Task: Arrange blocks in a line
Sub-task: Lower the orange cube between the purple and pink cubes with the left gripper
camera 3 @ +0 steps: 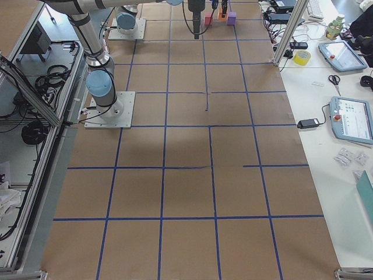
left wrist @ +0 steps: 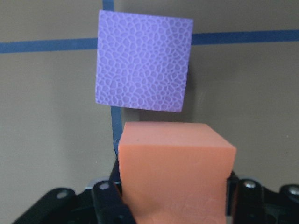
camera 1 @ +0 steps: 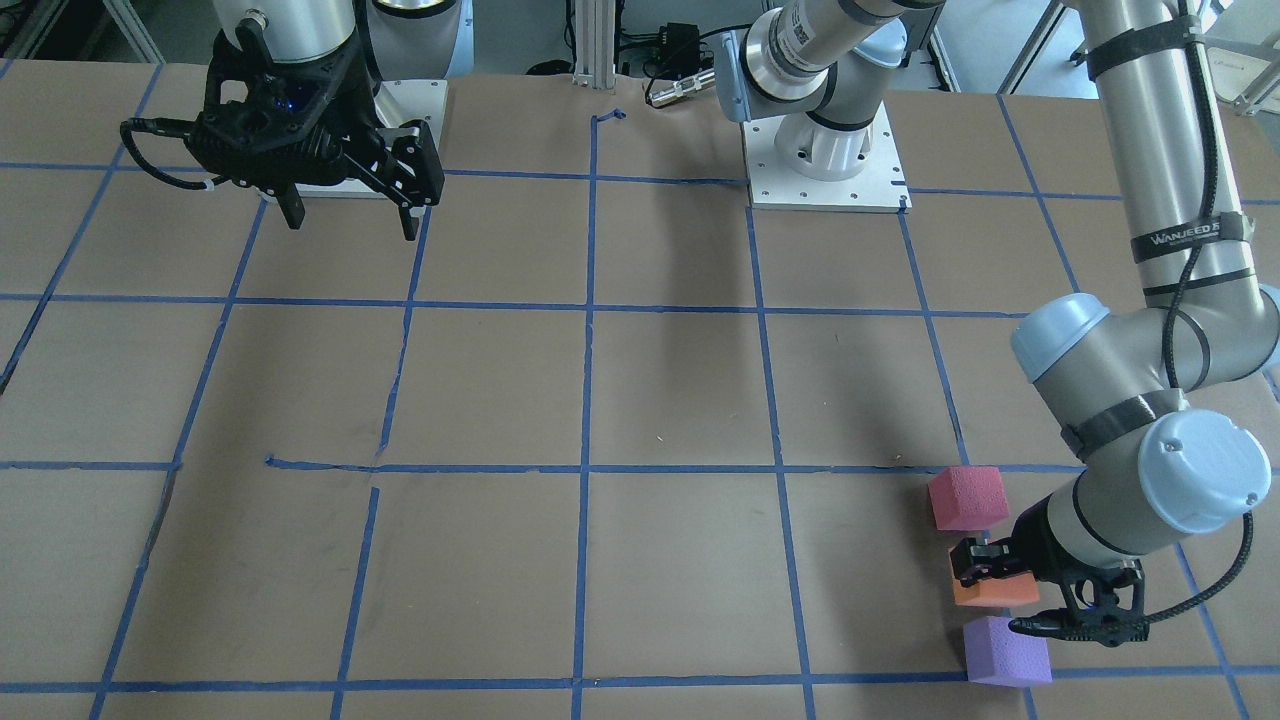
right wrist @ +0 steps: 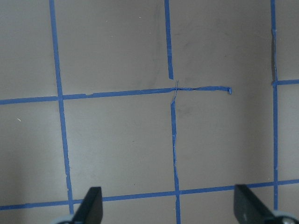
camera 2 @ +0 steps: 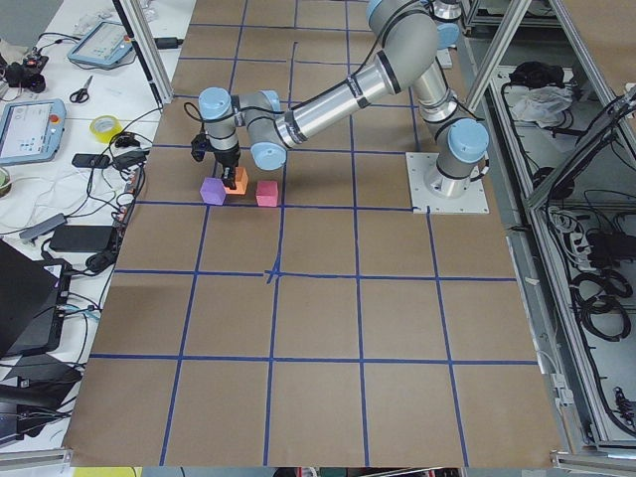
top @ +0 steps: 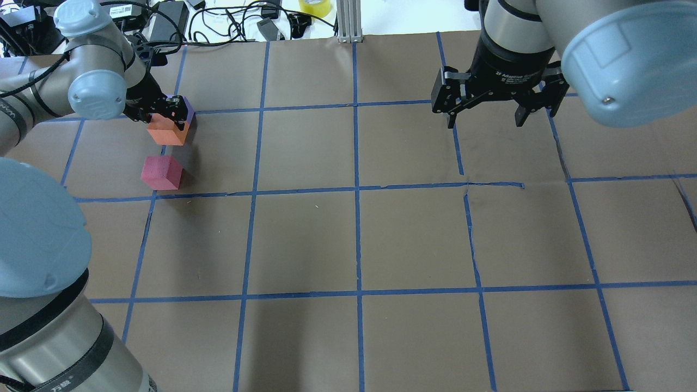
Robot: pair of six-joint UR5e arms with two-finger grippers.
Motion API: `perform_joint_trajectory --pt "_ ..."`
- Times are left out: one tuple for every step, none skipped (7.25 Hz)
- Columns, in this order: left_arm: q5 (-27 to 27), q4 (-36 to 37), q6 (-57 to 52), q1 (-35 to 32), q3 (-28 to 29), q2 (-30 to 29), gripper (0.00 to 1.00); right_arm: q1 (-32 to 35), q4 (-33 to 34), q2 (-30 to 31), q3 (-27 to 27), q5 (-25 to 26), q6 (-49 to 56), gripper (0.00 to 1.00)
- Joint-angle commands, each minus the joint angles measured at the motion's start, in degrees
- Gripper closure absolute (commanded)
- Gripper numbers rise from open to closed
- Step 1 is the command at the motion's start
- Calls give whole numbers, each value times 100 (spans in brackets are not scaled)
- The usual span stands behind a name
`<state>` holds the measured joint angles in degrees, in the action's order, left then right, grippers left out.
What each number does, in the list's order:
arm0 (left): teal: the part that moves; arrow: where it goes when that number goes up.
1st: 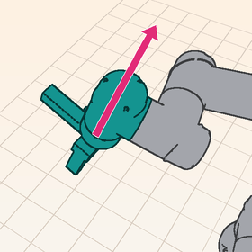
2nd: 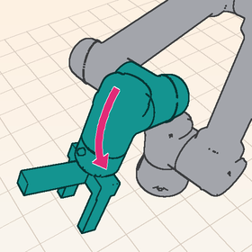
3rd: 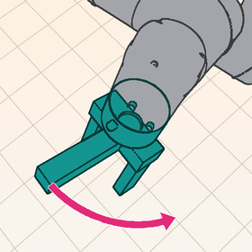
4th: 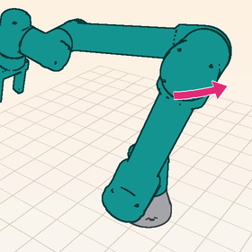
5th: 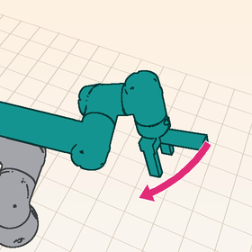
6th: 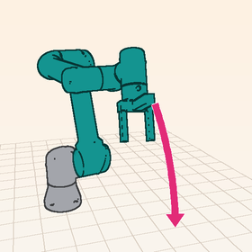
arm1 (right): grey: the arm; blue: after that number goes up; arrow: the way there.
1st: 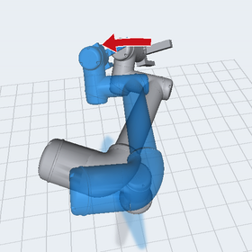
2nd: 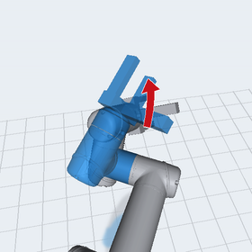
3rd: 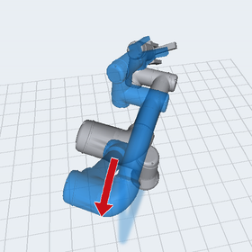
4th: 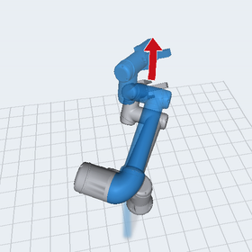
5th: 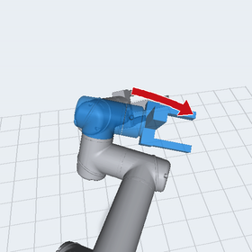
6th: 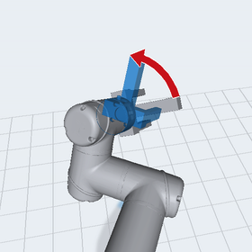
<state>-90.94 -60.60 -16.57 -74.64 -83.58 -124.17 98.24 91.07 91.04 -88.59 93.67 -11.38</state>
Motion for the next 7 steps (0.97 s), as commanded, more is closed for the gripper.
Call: perform_joint_trajectory --pt "-12 31 -39 19 -44 -11 95 2 7 1 0 2 4 0" --pt "-3 31 -152 194 -62 -20 95 2 -2 1 0 2 4 0" --pt "6 31 -153 256 -132 -20 95 2 -2 1 0 -6 4 0" --pt "14 31 -93 248 -193 -20 95 2 -2 1 0 -15 4 0" --pt "15 136 -48 248 -211 -63 95 2 -2 1 0 -6 -5 0" --pt "32 145 309 231 -212 -64 95 2 7 1 0 -6 4 0" --pt "50 145 338 213 -212 -90 95 2 7 1 0 -15 4 0"
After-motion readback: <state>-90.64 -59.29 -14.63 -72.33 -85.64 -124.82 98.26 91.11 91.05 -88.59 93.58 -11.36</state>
